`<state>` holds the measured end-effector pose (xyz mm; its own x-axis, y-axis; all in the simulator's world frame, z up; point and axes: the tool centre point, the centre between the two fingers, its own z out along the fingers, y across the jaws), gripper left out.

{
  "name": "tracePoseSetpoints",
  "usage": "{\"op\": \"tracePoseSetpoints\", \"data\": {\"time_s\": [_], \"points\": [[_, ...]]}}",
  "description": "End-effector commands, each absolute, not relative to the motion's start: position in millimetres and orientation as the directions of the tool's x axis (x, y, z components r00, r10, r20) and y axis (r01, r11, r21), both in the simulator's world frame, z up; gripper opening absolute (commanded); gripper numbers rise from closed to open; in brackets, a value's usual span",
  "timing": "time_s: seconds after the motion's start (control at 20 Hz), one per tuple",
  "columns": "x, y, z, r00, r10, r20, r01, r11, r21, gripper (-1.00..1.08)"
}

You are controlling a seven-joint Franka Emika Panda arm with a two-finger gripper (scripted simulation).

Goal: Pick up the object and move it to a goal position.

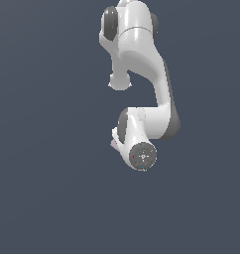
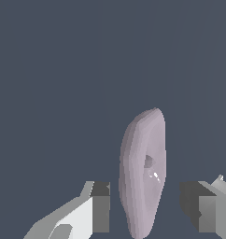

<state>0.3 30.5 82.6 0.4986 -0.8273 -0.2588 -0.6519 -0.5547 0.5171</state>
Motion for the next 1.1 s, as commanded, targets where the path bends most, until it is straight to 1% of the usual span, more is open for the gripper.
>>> {"op": "tracePoseSetpoints", "data": {"time_s": [0.0, 0.45, 1.05], "points": [[-2, 33, 80, 0.46, -0.854, -0.241, -0.658, -0.511, 0.554, 0.28], [-7, 37, 74, 0.387, -0.901, -0.195, -0.66, -0.419, 0.624, 0.28], [-12, 37, 69, 0.383, -0.904, -0.192, -0.659, -0.412, 0.629, 0.28]]}}
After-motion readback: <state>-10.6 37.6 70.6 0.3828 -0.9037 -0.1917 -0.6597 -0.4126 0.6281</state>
